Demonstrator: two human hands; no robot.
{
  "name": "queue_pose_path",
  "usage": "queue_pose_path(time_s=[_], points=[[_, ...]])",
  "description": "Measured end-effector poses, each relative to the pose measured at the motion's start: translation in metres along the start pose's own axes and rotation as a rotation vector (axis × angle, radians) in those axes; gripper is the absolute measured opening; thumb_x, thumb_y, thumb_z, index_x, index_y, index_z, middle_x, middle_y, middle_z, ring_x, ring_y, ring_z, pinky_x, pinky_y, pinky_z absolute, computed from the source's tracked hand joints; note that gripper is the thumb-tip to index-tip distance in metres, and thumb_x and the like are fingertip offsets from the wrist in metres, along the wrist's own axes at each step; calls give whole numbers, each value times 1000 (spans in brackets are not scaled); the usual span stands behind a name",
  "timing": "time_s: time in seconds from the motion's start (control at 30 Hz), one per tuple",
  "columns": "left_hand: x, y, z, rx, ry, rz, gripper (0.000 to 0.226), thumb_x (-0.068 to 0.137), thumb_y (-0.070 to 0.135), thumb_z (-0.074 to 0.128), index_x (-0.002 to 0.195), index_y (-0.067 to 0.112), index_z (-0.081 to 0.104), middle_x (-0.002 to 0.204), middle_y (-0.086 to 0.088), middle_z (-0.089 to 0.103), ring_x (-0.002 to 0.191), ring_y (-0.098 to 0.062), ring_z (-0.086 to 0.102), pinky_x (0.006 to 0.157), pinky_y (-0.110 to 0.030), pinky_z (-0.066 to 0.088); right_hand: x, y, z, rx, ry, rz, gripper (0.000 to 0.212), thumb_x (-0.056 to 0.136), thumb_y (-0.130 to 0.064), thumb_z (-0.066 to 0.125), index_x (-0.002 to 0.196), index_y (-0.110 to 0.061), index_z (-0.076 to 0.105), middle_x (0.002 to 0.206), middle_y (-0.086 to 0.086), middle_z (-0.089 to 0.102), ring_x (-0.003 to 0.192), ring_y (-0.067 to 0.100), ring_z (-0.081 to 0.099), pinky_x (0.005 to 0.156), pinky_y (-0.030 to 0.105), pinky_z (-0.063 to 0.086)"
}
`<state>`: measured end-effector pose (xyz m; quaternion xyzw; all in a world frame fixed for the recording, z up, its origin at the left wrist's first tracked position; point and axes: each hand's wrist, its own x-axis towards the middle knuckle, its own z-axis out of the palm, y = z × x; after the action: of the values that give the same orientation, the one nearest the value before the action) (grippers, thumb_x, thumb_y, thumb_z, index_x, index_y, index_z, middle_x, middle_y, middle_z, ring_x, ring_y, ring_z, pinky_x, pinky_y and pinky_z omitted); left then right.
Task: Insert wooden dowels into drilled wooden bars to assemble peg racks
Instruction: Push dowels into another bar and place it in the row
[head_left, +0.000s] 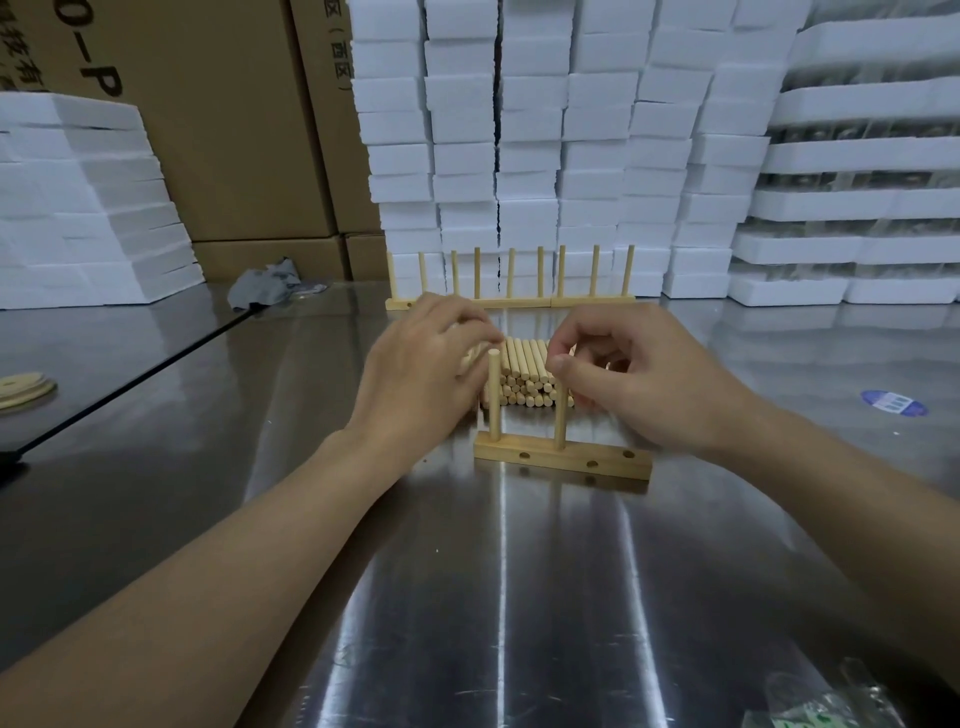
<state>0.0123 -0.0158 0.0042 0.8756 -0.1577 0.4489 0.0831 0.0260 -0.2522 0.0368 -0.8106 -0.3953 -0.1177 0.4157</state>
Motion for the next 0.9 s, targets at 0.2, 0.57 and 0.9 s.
queue_pose_path(time_s=[0.2, 0.57, 0.9], points=[[8, 7, -16, -744, 185, -570, 15, 105, 20, 66, 115, 19, 78, 98, 10, 80, 98, -5, 74, 77, -19, 59, 2, 4, -2, 120, 68, 47, 39, 107, -48, 51, 87, -22, 72, 68, 5, 70, 62, 13, 65, 61, 24, 50], [5, 18, -21, -1106, 48, -820, 16, 104, 30, 67, 113, 29, 81, 104, 8, 83, 96, -4, 75, 74, -28, 48, 5, 9, -2, 196, 108, 197, 35, 109, -43, 53, 97, -25, 81, 87, -8, 75, 75, 4, 63, 63, 13, 46], [2, 17, -23, -1094, -20, -744, 22, 99, 33, 75, 120, 38, 77, 103, 8, 82, 88, 1, 71, 77, -30, 47, 11, 8, -8, 438, 100, 324, 23, 103, -36, 66, 101, -24, 85, 76, -8, 64, 68, 3, 55, 62, 19, 48]])
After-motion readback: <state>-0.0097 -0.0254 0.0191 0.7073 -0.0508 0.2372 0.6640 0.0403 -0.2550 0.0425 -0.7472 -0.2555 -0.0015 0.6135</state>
